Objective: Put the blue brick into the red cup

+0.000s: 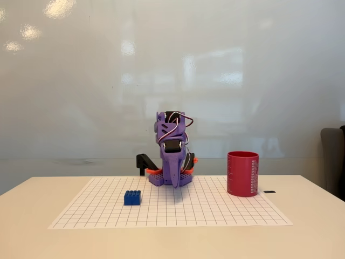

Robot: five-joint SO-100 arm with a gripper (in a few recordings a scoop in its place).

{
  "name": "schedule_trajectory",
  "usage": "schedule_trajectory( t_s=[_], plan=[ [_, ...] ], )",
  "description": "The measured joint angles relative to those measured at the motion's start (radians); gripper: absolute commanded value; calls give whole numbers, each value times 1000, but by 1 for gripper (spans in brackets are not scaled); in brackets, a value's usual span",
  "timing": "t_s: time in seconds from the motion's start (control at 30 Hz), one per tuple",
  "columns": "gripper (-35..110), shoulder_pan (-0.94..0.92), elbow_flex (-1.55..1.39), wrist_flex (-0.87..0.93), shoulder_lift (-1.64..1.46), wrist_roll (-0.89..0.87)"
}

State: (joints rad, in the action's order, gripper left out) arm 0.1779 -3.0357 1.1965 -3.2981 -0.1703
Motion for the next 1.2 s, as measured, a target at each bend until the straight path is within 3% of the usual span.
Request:
schedule_trajectory(
  t_s=[0.33, 0.57, 0.83, 1.2],
  plan=[
    [-1, -3, 15, -25, 54, 57],
    [-1, -8, 316, -41, 565, 144],
    [-1, -86, 753, 149, 989, 236],
    [-1, -206, 813, 101, 1141, -31]
  ],
)
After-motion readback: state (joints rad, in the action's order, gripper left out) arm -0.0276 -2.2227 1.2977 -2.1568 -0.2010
